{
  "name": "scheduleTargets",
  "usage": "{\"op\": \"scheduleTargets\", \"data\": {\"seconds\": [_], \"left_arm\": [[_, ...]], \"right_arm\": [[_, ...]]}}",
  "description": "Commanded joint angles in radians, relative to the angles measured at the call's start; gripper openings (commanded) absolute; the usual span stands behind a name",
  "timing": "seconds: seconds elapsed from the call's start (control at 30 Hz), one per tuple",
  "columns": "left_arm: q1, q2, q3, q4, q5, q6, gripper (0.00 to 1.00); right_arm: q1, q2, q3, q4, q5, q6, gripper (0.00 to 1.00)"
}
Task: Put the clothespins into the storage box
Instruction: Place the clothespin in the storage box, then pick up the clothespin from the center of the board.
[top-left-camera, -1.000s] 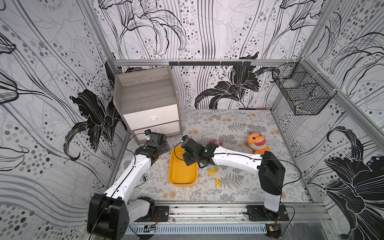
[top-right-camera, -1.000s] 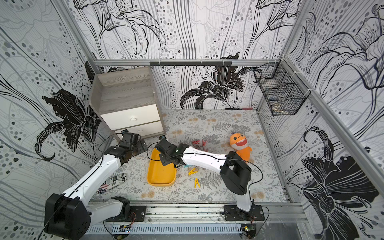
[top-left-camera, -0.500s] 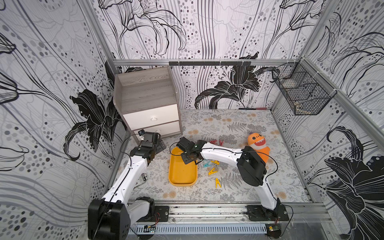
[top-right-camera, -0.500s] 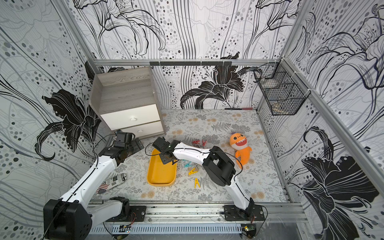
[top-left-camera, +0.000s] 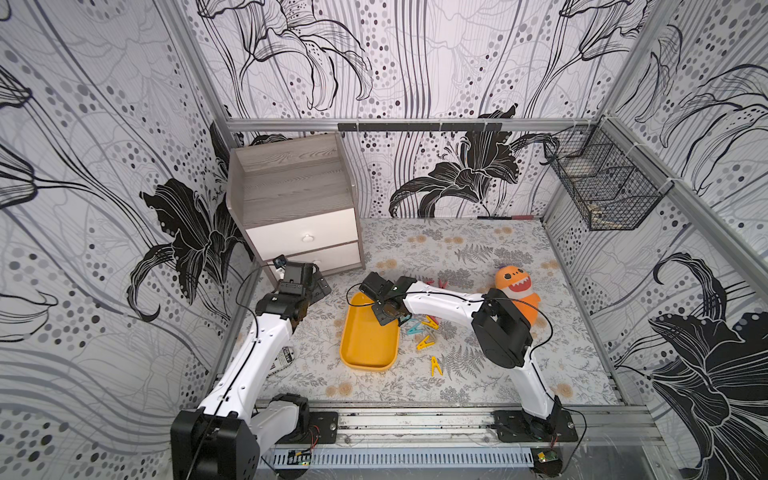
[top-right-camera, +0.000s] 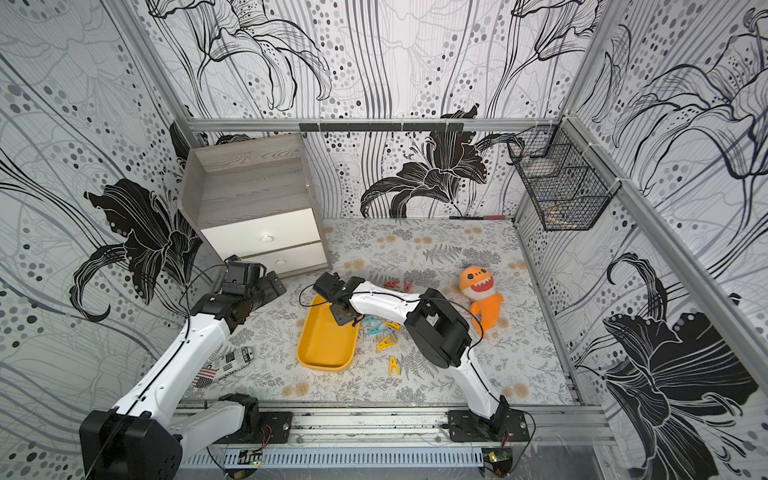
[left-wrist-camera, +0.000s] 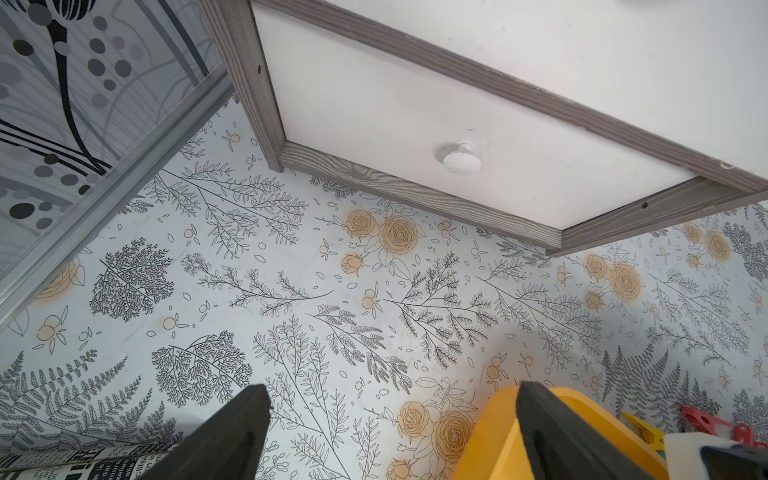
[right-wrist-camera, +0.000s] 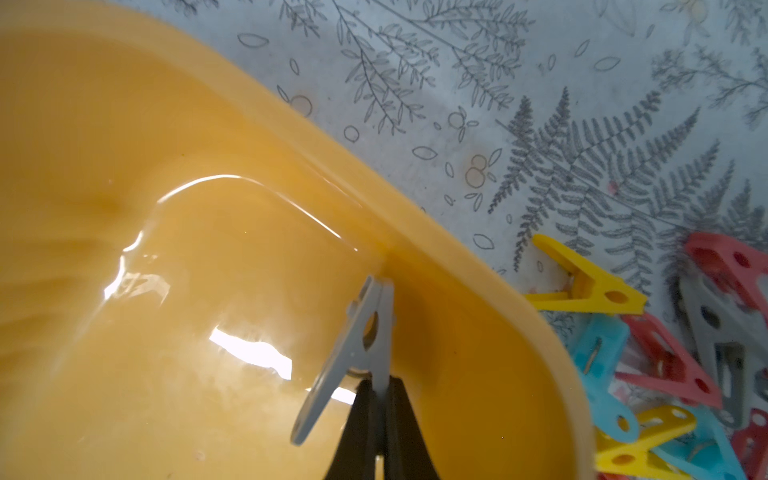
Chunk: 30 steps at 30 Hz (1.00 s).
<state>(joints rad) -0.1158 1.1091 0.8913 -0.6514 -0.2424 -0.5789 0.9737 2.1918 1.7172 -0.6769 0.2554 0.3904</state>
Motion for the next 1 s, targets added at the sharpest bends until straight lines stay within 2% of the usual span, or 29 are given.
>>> {"op": "scheduleTargets", "data": {"seconds": [0.0, 0.13, 0.33, 0.5, 0.57, 0.7, 0.87, 0.97], "left_arm": [[0.007, -0.013, 0.039, -0.002, 0.005, 0.007, 0.98], [0.007, -0.015, 0.047, -0.006, 0.002, 0.007, 0.98], [0.007, -0.013, 0.053, -0.008, 0.002, 0.005, 0.98], [0.007, -0.010, 0.043, 0.008, 0.016, 0.019, 0.98], [0.007, -0.008, 0.033, 0.021, 0.059, 0.039, 0.97], [-0.019, -0.026, -0.002, 0.054, 0.164, 0.076, 0.98], [-0.146, -0.032, -0.031, 0.040, 0.150, 0.102, 0.99], [-0.210, -0.028, -0.054, 0.039, 0.151, 0.111, 1.00]], "right_arm": [[0.001, 0.046, 0.021, -0.038, 0.025, -0.017, 0.01], [0.001, 0.050, 0.018, -0.033, 0.024, -0.010, 0.04], [0.002, 0.003, 0.015, -0.024, -0.005, -0.011, 0.18], [0.001, -0.155, -0.018, 0.006, -0.024, -0.010, 0.27], [0.002, -0.257, -0.060, 0.010, -0.005, -0.009, 0.30], [-0.002, -0.476, -0.280, 0.015, 0.025, 0.024, 0.36], [-0.003, -0.748, -0.624, 0.017, -0.039, 0.136, 0.38], [0.000, -0.843, -0.773, 0.013, -0.104, 0.195, 0.38]]}}
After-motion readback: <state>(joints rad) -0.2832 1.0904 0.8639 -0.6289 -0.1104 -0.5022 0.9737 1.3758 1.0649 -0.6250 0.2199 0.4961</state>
